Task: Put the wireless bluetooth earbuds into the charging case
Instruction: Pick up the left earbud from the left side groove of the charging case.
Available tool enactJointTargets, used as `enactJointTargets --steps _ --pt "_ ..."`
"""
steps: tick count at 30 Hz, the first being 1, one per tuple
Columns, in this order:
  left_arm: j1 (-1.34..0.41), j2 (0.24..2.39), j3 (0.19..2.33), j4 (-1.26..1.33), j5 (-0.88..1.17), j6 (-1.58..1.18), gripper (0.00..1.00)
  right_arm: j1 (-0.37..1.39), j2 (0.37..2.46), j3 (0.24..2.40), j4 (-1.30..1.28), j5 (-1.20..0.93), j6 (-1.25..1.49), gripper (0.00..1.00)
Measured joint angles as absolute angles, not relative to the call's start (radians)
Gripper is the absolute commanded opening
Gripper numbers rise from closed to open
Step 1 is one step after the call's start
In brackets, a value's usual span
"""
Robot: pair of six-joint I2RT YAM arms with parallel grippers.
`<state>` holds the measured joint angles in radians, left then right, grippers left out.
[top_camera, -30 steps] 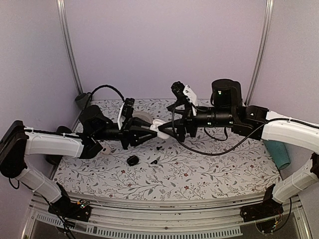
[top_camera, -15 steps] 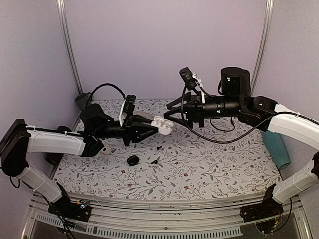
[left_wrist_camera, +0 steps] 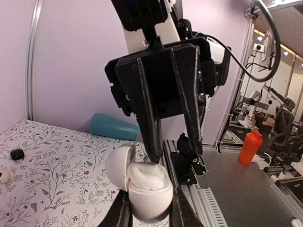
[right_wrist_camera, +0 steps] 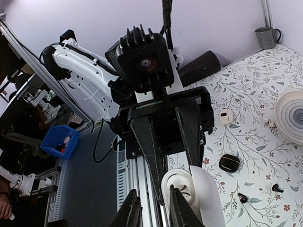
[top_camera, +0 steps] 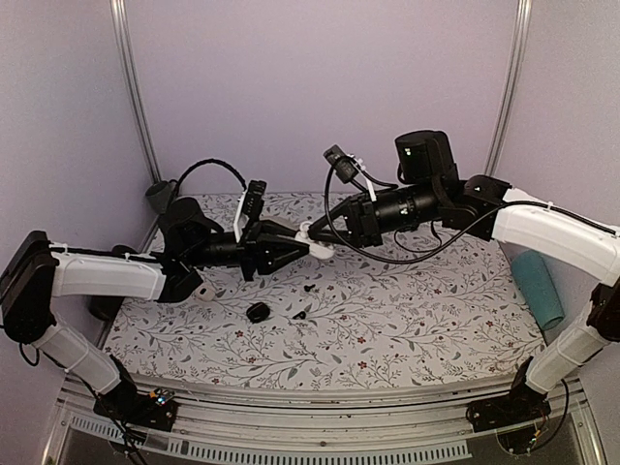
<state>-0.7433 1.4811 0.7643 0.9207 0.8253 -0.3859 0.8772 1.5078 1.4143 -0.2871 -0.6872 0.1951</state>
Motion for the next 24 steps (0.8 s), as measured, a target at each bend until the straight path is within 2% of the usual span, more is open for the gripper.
enactJointTargets --steps 4,6,13,24 --pt "-0.743 1.481 0.770 0.914 0.825 -0.386 0.00 0.876 1.522 1.434 -0.292 -0.696 0.213 0.20" --pt "-0.743 1.481 0.770 0.911 0.825 -0.387 0.00 0.876 1.522 1.435 -0.293 -0.699 0.218 0.14" --pt "-0.743 1.481 0.772 0.903 0.825 -0.390 0.00 0.876 1.532 1.436 -0.315 -0.709 0.225 0.05" --pt "-0.738 1.481 0.778 0.890 0.822 -0.391 0.00 0.876 1.541 1.441 -0.354 -0.690 0.216 0.03"
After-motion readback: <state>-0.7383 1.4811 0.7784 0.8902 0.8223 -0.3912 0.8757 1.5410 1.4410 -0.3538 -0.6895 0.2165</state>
